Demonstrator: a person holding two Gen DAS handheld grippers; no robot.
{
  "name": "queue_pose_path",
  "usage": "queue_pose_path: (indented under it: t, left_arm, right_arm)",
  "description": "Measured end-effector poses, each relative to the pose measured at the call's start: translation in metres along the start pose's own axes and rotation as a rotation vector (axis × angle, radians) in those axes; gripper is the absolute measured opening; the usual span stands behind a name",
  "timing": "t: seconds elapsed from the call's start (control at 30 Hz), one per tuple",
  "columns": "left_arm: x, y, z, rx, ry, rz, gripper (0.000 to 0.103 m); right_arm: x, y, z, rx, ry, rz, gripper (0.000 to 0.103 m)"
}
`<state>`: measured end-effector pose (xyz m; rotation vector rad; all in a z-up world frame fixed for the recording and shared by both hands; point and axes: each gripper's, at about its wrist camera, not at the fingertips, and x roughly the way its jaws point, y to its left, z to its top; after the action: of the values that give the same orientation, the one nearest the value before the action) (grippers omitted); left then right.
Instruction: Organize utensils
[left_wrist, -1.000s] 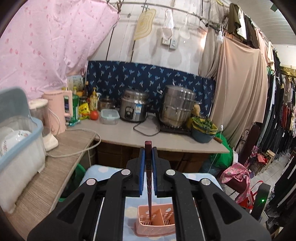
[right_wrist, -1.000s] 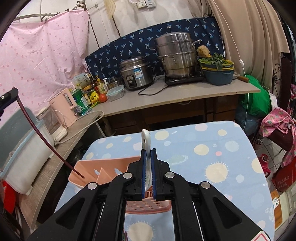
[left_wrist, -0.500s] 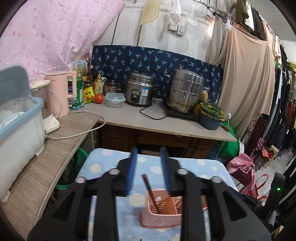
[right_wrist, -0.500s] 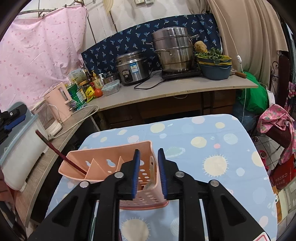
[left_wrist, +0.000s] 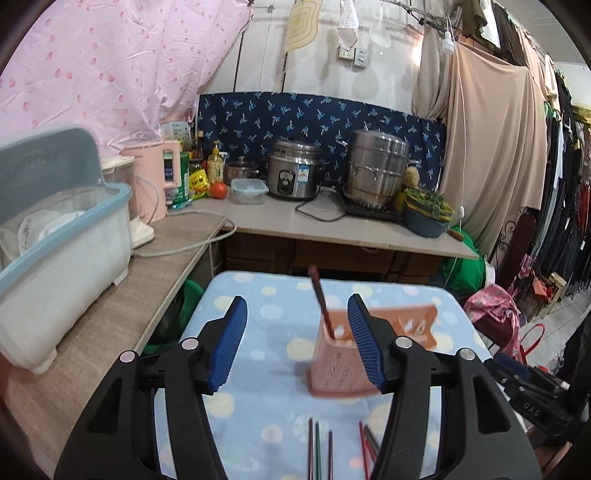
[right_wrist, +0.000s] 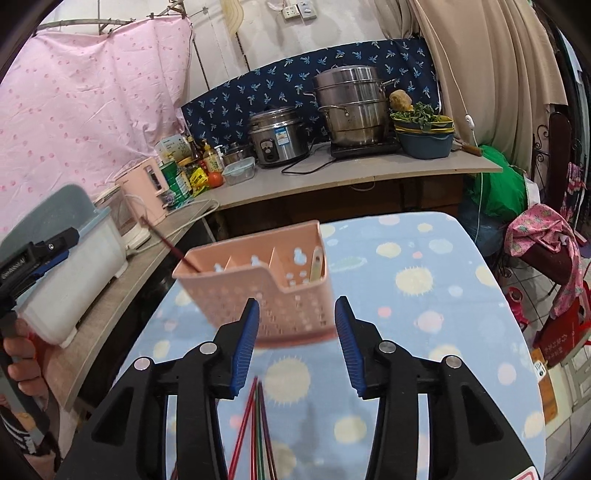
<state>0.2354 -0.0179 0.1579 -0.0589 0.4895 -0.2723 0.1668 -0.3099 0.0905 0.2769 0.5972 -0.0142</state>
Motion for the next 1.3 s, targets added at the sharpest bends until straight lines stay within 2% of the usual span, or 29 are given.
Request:
queue_pose_path:
  t: [0.13,0.33,0.7,1.0,1.07,1.3]
  left_arm:
    - [-0.018,0.007,-0.034,0.021,0.032,0.048,0.054]
    - [-0.038,0.019,-0.092,0.025,0.125,0.063,0.054]
    - [-0.050,0.026,-0.170,0.014,0.259,0.074,0.054]
    - [-0.050,0.023,-0.211,0.024,0.341,0.073,0.054]
    - [-0.050,0.022,-0.217,0.025,0.356,0.072,0.054]
    - [-0.048,0.020,-0.231,0.028,0.388,0.066,0.054]
  right_arm:
    - [-0.026,0.005,-0.032,-0.031,0.015,-0.027,0.042]
    - [-0.055,0.010,-0.086,-0.072,0.066,-0.058,0.042]
    - [-0.065,0.008,-0.172,-0.067,0.182,-0.093,0.042]
    - [-0.050,0.005,-0.200,-0.042,0.232,-0.087,0.040]
    - [-0.047,0.007,-0.203,-0.046,0.240,-0.082,0.033]
    - [-0.037,0.015,-0.208,-0.060,0.260,-0.066,0.025]
